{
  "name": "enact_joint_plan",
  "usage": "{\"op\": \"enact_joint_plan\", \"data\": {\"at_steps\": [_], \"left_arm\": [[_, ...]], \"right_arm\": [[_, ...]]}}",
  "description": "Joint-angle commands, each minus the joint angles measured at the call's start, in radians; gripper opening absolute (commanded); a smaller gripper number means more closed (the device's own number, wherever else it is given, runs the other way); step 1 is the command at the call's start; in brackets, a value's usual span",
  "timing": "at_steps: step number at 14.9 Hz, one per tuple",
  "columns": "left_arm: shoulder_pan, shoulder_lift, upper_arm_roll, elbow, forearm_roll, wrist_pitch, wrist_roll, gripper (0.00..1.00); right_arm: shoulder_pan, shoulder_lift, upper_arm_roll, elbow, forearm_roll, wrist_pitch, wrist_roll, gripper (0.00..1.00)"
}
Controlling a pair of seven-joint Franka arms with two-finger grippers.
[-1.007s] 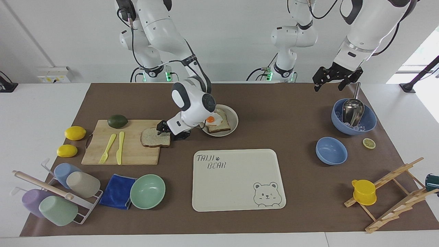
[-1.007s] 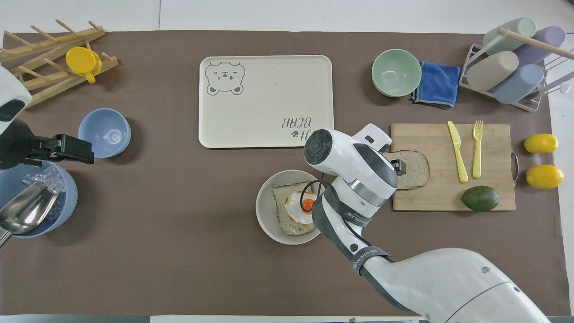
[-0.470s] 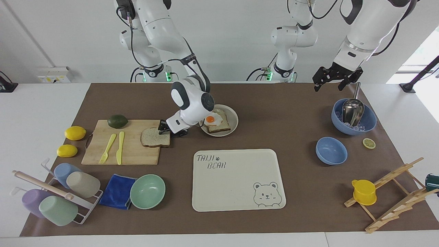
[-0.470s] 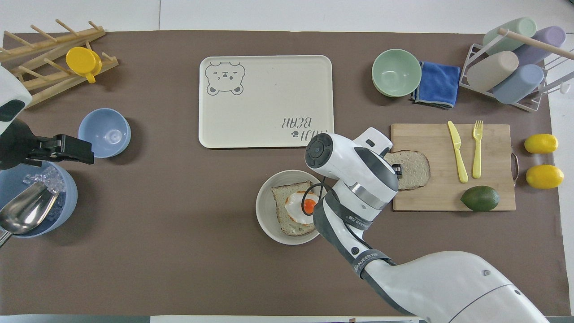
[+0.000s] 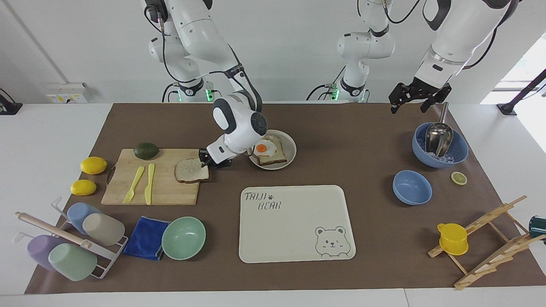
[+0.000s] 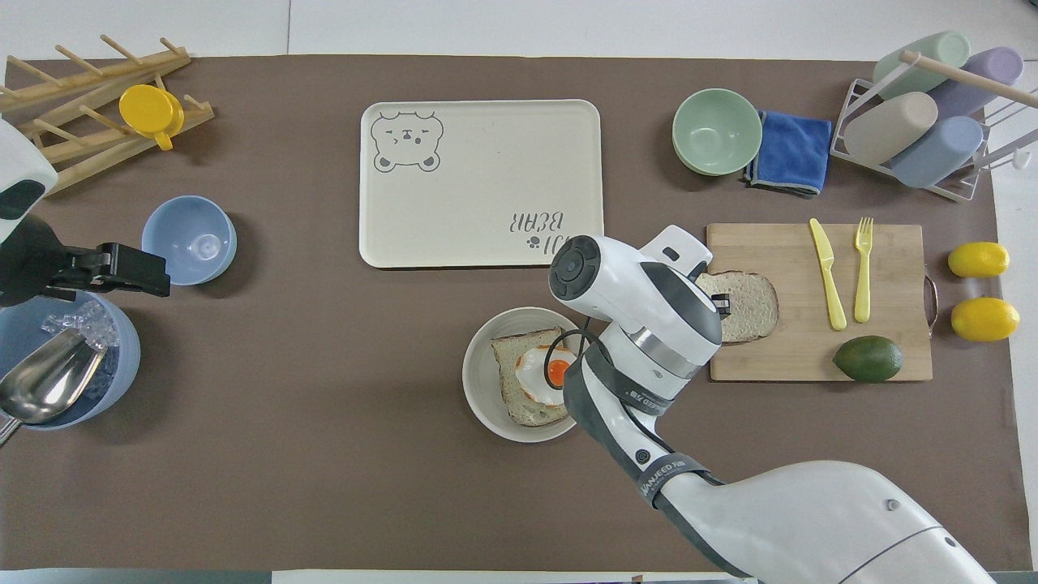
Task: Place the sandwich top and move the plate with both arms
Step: 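Carry the bread slice with the right gripper over the egg sandwich plate, then lower the bread onto the fried egg and open the right gripper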
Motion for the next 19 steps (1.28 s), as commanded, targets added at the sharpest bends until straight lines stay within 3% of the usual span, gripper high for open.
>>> {"op": "enact_joint_plan", "data": {"at_steps": [1,3,6,7,9,15,19], "left_arm": [[0.007,-0.026,-0.003,-0.028,0.004,0.017,-0.008,1.0],[0.007,-0.026,-0.003,-0.028,0.004,0.017,-0.009,1.0],[0.007,-0.026,-0.003,-0.028,0.004,0.017,-0.009,1.0],[0.007,-0.026,-0.003,-0.028,0.004,0.017,-0.009,1.0],[0.007,-0.026,-0.003,-0.028,0.004,0.017,-0.008,1.0],[0.007,-0.026,-0.003,-0.028,0.004,0.017,-0.009,1.0],[0.007,-0.026,-0.003,-0.028,0.004,0.017,-0.009,1.0]], "right_arm": [[0.038,0.003,0.015,0.137,-0.016,-0.179,-0.057,0.0],[0.097,0.0,0.02,0.217,-0.003,-0.305,-0.054,0.0],[0.173,-0.018,0.049,0.238,0.022,-0.379,-0.013,0.0],[0.174,-0.029,0.061,0.263,0.086,-0.388,0.013,0.0],[0.174,-0.037,0.063,0.284,0.235,-0.36,0.088,0.0],[0.2,-0.024,0.089,0.269,0.25,-0.164,0.09,0.0],[0.199,-0.015,0.147,0.26,0.273,-0.129,0.093,0.0]]}}
